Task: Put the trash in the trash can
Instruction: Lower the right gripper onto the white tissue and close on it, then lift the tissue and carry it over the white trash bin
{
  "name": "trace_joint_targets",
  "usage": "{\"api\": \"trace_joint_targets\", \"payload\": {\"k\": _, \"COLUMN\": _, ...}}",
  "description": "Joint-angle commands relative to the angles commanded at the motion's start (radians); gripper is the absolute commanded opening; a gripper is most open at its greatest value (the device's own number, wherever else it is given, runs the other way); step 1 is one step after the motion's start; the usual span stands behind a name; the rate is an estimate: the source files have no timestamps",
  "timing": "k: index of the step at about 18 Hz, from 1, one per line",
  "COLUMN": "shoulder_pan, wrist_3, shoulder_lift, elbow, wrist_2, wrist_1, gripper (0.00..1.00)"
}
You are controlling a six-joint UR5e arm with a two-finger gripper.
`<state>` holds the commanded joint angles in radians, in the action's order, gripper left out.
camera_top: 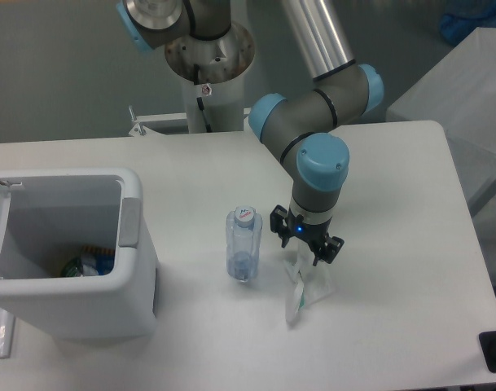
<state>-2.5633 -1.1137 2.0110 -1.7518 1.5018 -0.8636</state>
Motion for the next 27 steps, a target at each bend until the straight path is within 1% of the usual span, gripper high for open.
{"api": "trace_joint_targets", "payload": {"k": 2, "shoulder_pan": -0.008, "wrist_3": 0.000, "shoulder_lift": -0.003, "elbow": 0.011, "wrist_2": -0.008, "wrist_1": -0.003, "gripper": 0.00}}
{"api": "trace_joint_targets", "payload": {"k": 8, "shoulder_pan": -0.043, "wrist_3": 0.002, "shoulder_lift": -0.014, "elbow": 0.037, "wrist_2": -0.100, "wrist_1": -0.012, "gripper": 0.00}}
{"api": "trace_joint_targets", "payload": {"k": 10, "shoulder_pan": -0.045, "wrist_3": 0.032, "shoulder_lift": -0.012, "elbow": 0.057, "wrist_2": -0.126, "wrist_1": -0.012, "gripper": 0.00}}
{"api": "trace_joint_targets", "payload": {"k": 12, "shoulder_pan": -0.045, "wrist_3": 0.096, "shoulder_lift": -0.011, "elbow": 0.092, "wrist_2": -0.161, "wrist_1": -0.012, "gripper": 0.00}}
{"api": "trace_joint_targets", "payload": {"k": 14, "shoulder_pan": -0.046, "wrist_3": 0.170, "shoulder_lift": -0.006, "elbow": 0.126, "wrist_2": -0.228, "wrist_1": -0.011, "gripper": 0.00}}
{"api": "trace_joint_targets", "payload": {"k": 16, "shoulder_pan": -0.064, "wrist_3": 0.222, "shoulder_lift": -0.005, "elbow": 0.156, "wrist_2": -0.325, "wrist_1": -0.011, "gripper": 0.00}}
{"api": "trace_joint_targets", "payload": {"k": 19, "shoulder_pan": -0.089, "wrist_3": 0.282, "shoulder_lift": -0.014, "elbow": 0.166, "wrist_2": -0.470, "wrist_1": -0.012, "gripper": 0.00}}
{"api": "trace_joint_targets", "payload": {"k": 22, "shoulder_pan": -0.106, "wrist_3": 0.345, "shoulder_lift": -0.021, "elbow": 0.173, "wrist_2": -0.584, "wrist_1": -0.011, "gripper": 0.00}}
{"api": "trace_joint_targets", "payload": {"k": 26, "shoulder_pan": -0.101, "wrist_3": 0.457, "shoulder_lift": -0.081, "elbow": 0.196, "wrist_2": -0.692, "wrist_1": -0.011, "gripper": 0.00}}
{"api": "trace_joint_targets", "payload": {"k": 27, "shoulder_pan": -0.095, "wrist_3": 0.477, "shoulder_lift": -0.104, "elbow": 0.196, "wrist_2": -0.712, "wrist_1": -0.012, "gripper": 0.00}}
